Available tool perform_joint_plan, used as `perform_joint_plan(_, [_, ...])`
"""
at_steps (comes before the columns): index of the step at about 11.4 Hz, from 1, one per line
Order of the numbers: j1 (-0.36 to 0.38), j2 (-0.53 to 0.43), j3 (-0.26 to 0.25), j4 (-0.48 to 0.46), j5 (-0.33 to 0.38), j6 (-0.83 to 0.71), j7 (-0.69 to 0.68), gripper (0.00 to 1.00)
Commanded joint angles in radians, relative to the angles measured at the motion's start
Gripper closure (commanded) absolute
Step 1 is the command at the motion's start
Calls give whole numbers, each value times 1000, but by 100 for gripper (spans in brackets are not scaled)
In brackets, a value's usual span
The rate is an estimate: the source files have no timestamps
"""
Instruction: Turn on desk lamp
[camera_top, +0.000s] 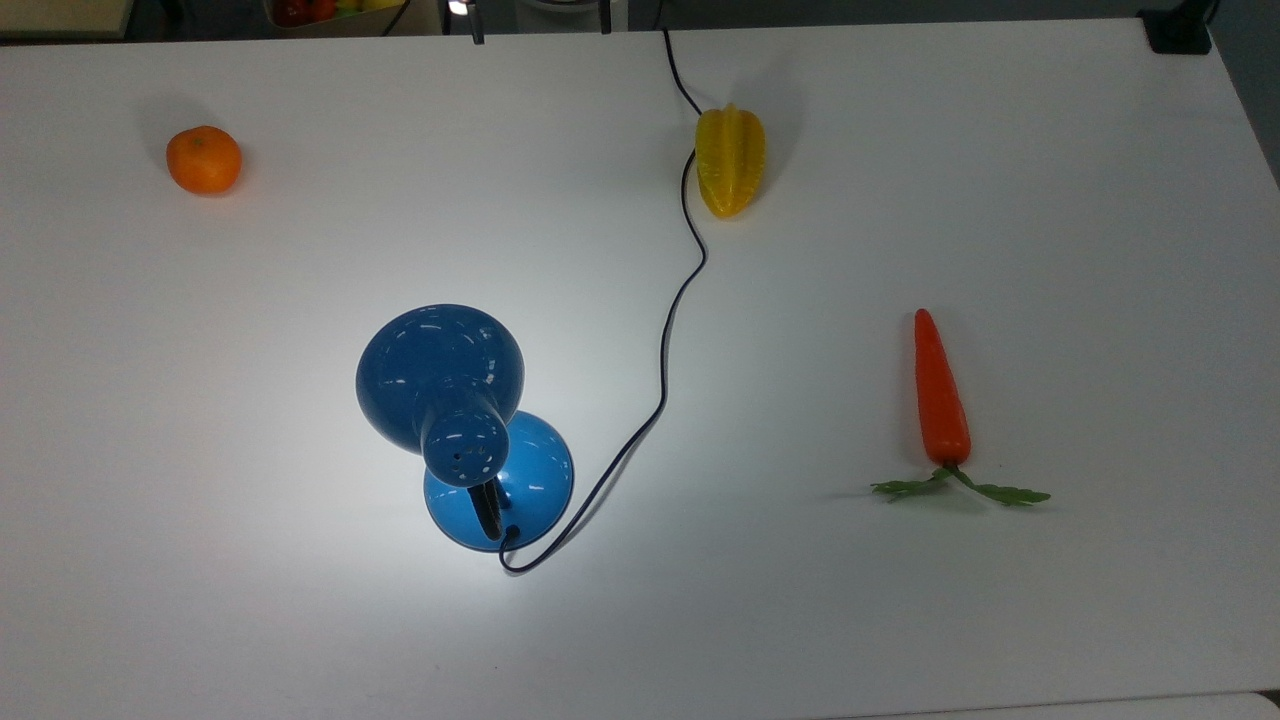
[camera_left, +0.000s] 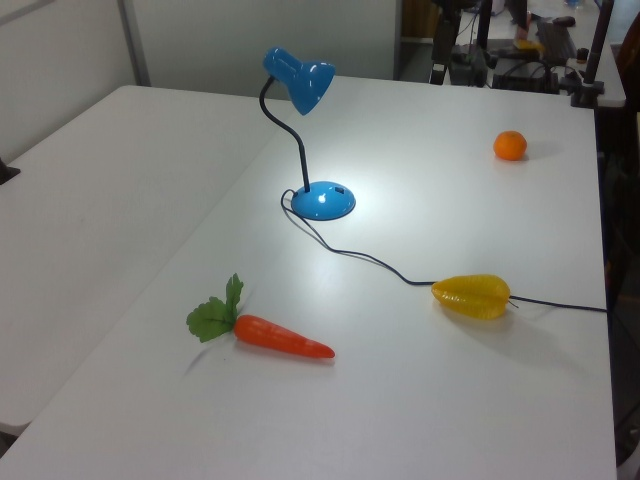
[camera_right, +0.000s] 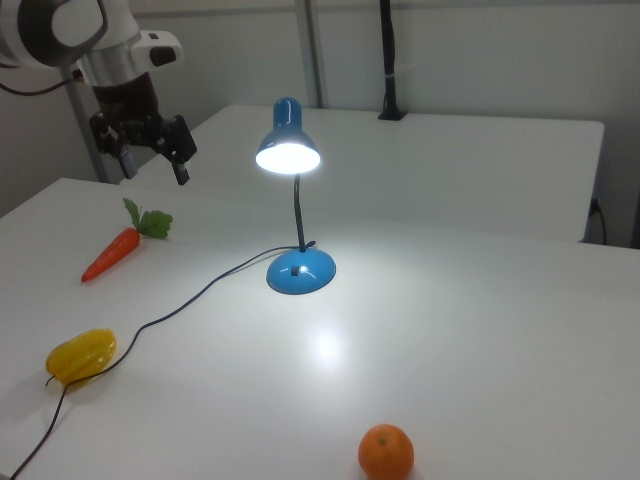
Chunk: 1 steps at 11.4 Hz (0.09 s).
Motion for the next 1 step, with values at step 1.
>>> perform_joint_plan(1, [22, -16, -19, -22, 16, 28, -13, 0])
